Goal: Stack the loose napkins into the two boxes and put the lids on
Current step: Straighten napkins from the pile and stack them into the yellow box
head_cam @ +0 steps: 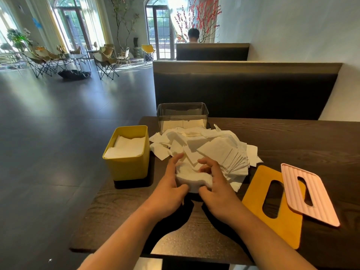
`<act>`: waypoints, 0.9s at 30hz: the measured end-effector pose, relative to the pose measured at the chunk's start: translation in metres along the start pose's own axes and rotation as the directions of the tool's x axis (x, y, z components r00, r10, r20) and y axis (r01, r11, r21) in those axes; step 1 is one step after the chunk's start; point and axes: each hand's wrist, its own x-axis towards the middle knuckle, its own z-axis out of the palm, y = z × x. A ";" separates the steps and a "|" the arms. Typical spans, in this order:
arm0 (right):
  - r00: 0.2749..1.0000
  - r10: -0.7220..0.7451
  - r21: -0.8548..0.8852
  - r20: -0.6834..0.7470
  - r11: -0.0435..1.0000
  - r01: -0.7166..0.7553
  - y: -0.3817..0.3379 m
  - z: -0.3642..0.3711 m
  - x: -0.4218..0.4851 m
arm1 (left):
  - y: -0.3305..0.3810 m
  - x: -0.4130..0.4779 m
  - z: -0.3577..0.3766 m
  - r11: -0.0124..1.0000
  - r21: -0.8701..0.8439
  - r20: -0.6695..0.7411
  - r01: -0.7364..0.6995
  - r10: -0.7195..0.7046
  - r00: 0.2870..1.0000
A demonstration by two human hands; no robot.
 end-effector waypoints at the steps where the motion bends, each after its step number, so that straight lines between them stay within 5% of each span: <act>1: 0.999 -0.014 0.029 -0.038 0.999 0.015 0.000 -0.001 0.000 | -0.002 0.000 -0.001 1.000 -0.023 -0.022 -0.010 0.009 1.000; 5: 0.999 -0.019 0.026 -0.040 0.999 0.020 -0.001 -0.002 -0.002 | -0.006 -0.003 -0.005 0.998 -0.068 -0.089 -0.014 0.008 0.996; 10: 0.998 0.044 -0.036 0.040 0.998 -0.042 0.001 0.002 0.001 | -0.003 -0.001 -0.003 0.998 0.061 0.009 -0.023 0.023 1.000; 18: 0.996 0.051 -0.006 -0.073 0.999 -0.051 0.000 0.000 0.001 | -0.008 -0.002 -0.005 0.992 -0.129 -0.049 0.007 -0.013 0.999; 27: 0.978 0.206 0.330 -0.025 0.925 -0.187 -0.005 -0.006 0.004 | -0.005 -0.003 0.000 0.981 -0.196 -0.129 0.016 -0.042 0.991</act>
